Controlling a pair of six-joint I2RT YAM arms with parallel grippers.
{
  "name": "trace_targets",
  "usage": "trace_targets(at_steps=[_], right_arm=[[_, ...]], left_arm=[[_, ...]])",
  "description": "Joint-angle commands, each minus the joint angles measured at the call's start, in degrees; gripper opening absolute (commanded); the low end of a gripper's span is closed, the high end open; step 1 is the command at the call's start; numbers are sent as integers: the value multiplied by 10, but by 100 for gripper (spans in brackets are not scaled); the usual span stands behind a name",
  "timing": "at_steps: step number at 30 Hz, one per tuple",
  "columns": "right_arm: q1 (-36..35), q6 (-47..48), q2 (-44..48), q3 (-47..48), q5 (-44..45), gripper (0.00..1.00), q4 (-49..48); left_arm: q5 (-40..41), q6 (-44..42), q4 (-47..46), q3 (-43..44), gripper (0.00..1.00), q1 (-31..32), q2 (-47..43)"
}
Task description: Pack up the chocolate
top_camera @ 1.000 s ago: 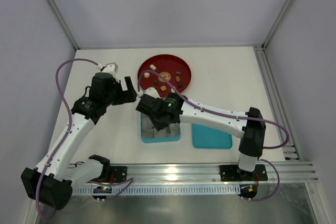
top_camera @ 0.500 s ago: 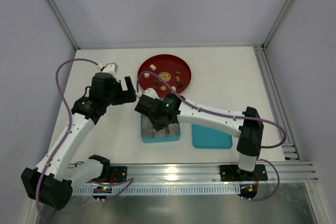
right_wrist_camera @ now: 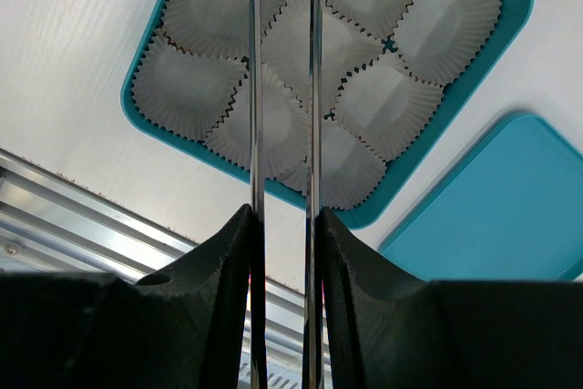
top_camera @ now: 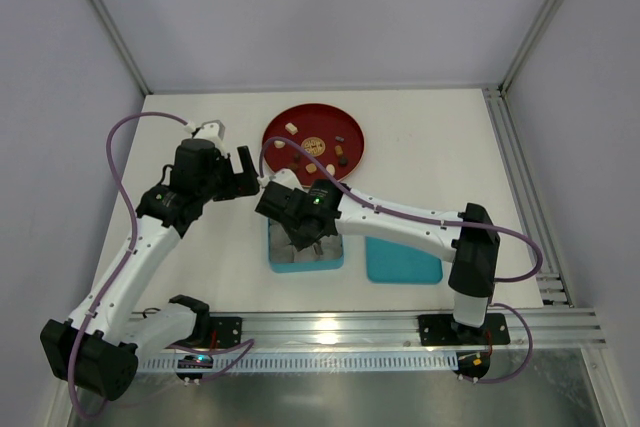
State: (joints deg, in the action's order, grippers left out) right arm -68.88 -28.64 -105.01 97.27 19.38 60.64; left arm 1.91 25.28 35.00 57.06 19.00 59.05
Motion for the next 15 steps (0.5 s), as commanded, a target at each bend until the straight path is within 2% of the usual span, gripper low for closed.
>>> trace_targets(at_steps=[1,15], right_arm=[[-2,3,6,26,15,31,-9],[-1,3,7,35,18,34,-1]], left_arm=[[5,1,-13,1,100,-3,-11],[5,1,-13,-1,100,-3,-12]])
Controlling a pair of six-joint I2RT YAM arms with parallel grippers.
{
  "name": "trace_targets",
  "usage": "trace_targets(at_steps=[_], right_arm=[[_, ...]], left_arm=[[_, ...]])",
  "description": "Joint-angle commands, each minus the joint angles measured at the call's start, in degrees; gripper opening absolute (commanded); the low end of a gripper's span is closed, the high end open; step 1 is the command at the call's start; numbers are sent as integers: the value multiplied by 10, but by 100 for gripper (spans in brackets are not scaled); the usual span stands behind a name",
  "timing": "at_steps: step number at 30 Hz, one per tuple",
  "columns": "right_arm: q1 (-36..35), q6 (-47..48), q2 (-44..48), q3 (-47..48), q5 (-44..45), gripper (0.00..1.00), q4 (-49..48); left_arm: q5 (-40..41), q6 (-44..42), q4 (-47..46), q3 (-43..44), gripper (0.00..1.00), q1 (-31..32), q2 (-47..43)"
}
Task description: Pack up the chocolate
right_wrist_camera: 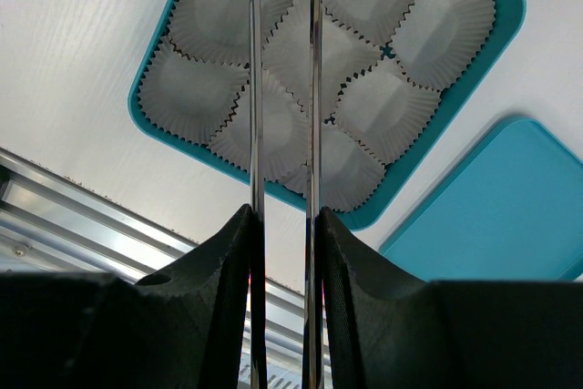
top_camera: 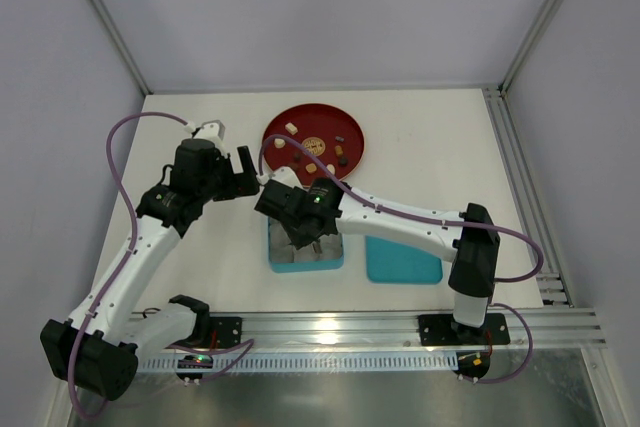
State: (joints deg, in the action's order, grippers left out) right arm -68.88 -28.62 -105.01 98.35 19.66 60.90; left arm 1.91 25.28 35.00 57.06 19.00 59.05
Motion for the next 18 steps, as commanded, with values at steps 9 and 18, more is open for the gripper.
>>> trace_targets(at_steps=[9,18], right_arm=[[-2,2,8,25,14,35,-3],[-1,2,9,26,15,39,-1]], left_arm=[[5,0,-12,0,100,-4,-14],[5,0,-12,0,100,-4,-13]])
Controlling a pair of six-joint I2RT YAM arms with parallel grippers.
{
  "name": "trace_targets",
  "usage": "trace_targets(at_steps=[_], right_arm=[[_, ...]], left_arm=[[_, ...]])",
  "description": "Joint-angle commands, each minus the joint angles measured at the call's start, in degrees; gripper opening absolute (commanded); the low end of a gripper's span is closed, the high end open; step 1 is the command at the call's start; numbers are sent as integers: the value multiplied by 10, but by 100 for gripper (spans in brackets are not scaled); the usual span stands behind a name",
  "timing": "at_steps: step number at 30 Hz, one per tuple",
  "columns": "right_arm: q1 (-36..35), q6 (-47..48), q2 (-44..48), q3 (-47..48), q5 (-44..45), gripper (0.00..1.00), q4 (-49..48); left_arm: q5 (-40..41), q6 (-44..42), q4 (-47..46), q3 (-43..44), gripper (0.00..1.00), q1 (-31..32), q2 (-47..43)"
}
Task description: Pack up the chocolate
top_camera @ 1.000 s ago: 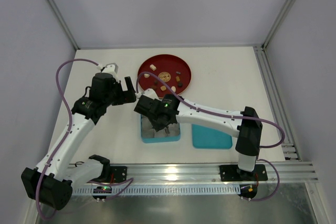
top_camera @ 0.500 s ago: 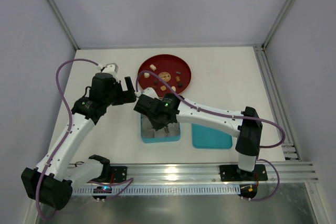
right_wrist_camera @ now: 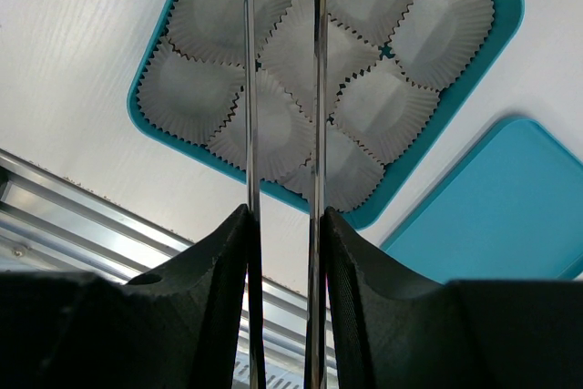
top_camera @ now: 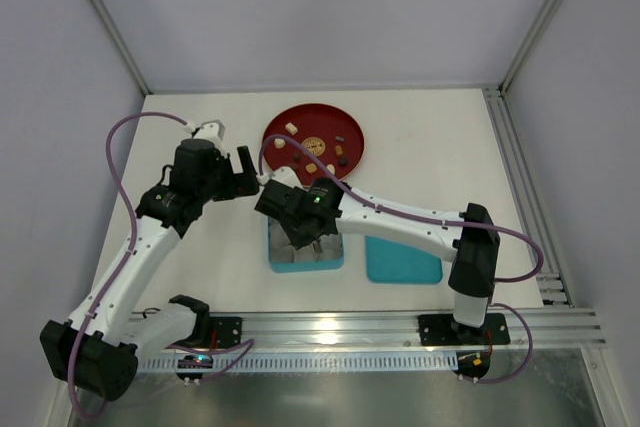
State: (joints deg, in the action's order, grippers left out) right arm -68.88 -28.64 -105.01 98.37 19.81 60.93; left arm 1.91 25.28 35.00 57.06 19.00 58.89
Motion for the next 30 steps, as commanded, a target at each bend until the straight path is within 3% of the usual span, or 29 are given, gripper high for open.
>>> trace_targets(at_steps=[1,30], right_arm=[[-2,3,9,25,13,39,-3],[21,15,85,48,25,40,35]], left_arm=[[5,0,-12,-1,100,-4,-12],[5,0,-11,1,100,-5,-12]])
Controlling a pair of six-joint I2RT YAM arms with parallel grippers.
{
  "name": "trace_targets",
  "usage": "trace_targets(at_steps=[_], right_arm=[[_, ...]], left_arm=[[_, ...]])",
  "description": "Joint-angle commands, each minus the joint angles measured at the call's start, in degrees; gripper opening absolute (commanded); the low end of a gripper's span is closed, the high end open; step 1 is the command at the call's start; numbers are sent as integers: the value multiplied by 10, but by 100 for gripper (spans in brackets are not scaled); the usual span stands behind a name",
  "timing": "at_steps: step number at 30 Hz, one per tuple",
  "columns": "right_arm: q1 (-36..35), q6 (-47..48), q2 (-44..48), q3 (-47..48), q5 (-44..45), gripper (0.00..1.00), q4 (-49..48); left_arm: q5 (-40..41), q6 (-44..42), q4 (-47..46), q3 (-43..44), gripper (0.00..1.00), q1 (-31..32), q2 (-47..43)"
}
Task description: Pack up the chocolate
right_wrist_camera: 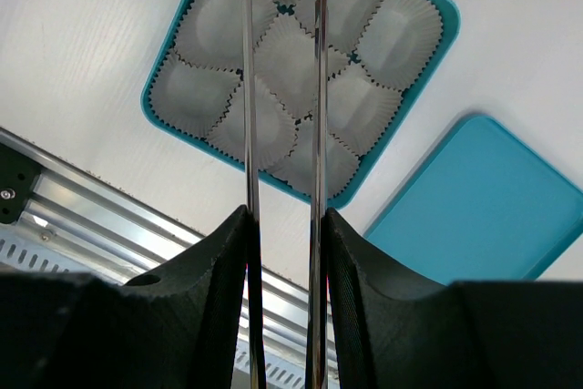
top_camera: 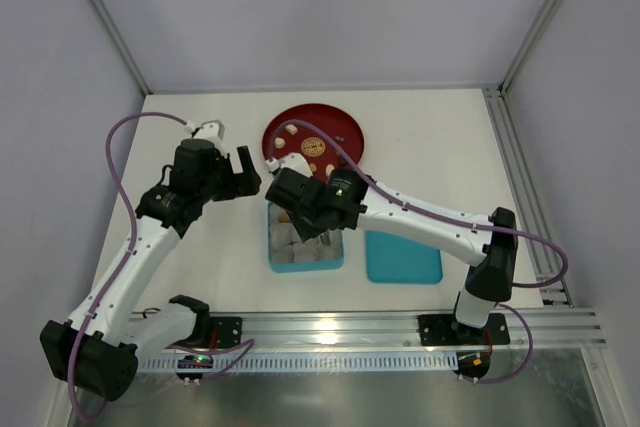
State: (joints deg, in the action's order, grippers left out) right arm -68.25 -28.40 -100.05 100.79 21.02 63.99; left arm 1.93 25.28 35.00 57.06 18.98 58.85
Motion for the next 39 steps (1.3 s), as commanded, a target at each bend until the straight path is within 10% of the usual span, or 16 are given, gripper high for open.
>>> trace_targets(at_steps=[1,18,39], right_arm=[[28,16,38,24,10,39,4],[193,110,-22,61,-39,39,-36],[210,135,-138,105,-54,41,-47]], left_arm=[[4,0,-12,0,100,-4,-11],[3,0,-12,1,100,-4,-5],[1,0,-12,1,100,-3,-3]])
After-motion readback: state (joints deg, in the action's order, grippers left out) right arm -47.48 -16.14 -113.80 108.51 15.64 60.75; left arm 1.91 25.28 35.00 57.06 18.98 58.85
